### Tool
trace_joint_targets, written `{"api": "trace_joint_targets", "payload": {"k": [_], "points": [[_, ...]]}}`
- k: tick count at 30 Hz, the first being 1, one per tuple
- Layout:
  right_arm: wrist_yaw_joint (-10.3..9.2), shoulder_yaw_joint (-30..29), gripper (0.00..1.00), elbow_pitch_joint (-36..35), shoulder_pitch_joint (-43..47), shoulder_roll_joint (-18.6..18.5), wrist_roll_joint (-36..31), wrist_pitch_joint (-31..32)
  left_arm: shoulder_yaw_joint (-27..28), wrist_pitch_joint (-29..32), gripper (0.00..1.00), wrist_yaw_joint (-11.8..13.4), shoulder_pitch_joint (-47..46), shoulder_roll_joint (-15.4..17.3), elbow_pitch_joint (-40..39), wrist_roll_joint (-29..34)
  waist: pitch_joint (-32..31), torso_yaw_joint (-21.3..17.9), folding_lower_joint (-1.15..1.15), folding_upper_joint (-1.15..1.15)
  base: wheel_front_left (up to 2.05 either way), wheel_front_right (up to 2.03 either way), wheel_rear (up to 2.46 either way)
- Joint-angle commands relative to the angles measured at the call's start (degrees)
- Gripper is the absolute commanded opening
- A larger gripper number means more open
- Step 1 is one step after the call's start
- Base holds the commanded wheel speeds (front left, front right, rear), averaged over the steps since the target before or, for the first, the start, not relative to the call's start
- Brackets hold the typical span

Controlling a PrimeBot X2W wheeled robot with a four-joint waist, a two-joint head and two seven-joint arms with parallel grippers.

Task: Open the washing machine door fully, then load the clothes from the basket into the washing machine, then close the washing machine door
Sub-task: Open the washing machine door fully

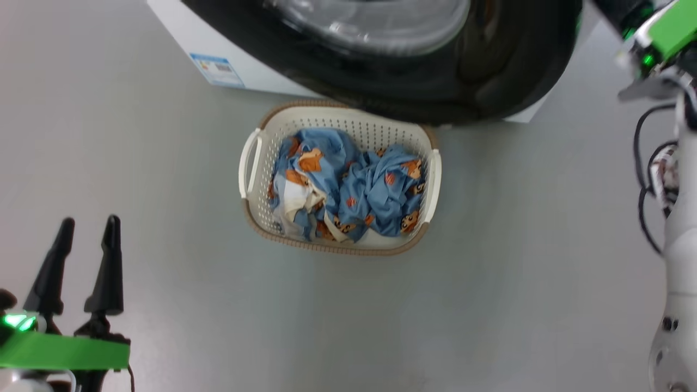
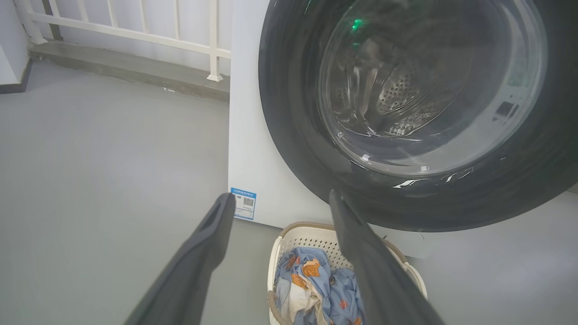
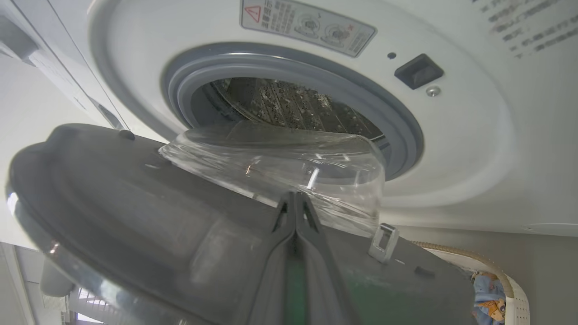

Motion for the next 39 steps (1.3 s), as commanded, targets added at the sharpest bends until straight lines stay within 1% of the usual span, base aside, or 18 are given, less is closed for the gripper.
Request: {"api": "trace_joint_targets", "payload": {"k": [1,10,21,26,34,39], "points": [[0.34,2.85,0.00,-1.83,0.95,2.84,0.71,1.35,2.61,-0.37,1.00,0.04,0.09,1.96,-0.53,0.63,-2.05,-0.75,0.00,0.00,0.00,0.00,0.00],[0.34,5.92,0.00,-6.59,9.04,2.84,5.20,4.54,2.78,-0.37,1.00,0.04,2.80,1.30,0.57,2.89,-7.61,-1.29,0.00,0.00,0.00,0.00,0.00],[0.34,7.44,0.00,-8.44,19.14,2.84,9.33,8.49,3.12,-0.37,1.00,0.04,5.42,-0.14,2.54,5.23,-13.09,0.43,0.00,0.00,0.00,0.00,0.00],[0.34,9.76,0.00,-8.69,21.49,2.84,11.83,8.68,3.15,-0.37,1.00,0.04,5.81,-0.71,3.29,5.88,-14.40,1.73,0.00,0.00,0.00,0.00,0.00],[0.34,13.42,0.00,-7.57,23.30,2.84,14.16,8.00,3.02,-0.37,1.00,0.04,5.93,-1.30,4.31,6.62,-15.81,4.08,0.00,0.00,0.00,0.00,0.00],[0.34,14.69,0.00,-7.46,24.22,2.84,15.20,7.98,2.97,-0.37,1.00,0.04,6.20,-1.67,4.77,7.18,-16.87,5.26,0.00,0.00,0.00,0.00,0.00]]}}
